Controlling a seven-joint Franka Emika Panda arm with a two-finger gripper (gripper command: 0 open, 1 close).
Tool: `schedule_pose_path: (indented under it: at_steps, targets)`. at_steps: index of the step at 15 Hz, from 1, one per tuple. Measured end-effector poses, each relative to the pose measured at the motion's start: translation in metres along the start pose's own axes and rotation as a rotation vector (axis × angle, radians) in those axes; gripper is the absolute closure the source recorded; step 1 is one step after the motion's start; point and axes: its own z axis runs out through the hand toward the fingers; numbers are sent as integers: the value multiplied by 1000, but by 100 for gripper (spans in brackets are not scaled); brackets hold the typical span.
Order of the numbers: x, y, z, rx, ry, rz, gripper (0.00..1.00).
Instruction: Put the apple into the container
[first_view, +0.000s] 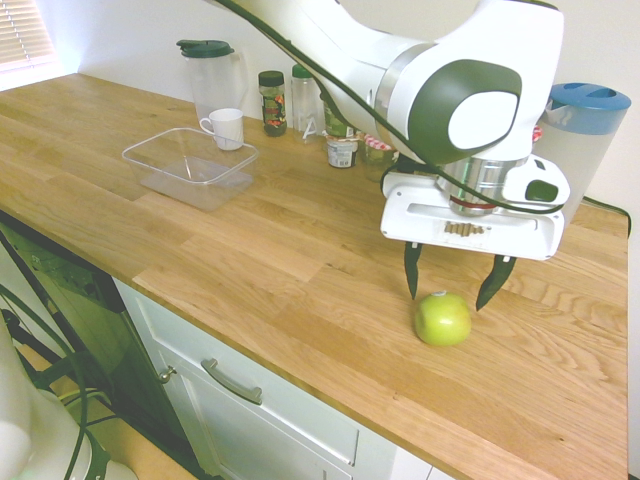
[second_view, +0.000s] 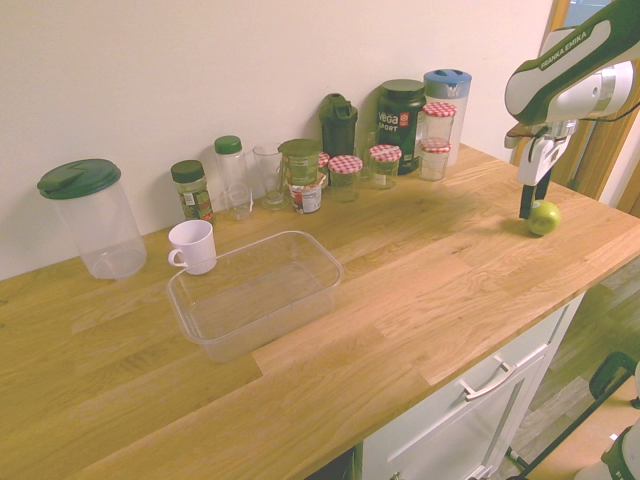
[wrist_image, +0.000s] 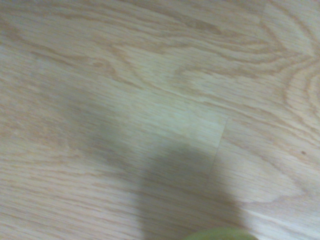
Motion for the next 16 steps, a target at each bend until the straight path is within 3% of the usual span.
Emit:
schedule_pose_path:
  at_steps: [9,10,16]
  targets:
    - [-9,11,20,-59,-52,-39,0]
    - [-10,11,22,-59,-57,-40,100]
    - [-12,11,27,-58,-66,-37,100]
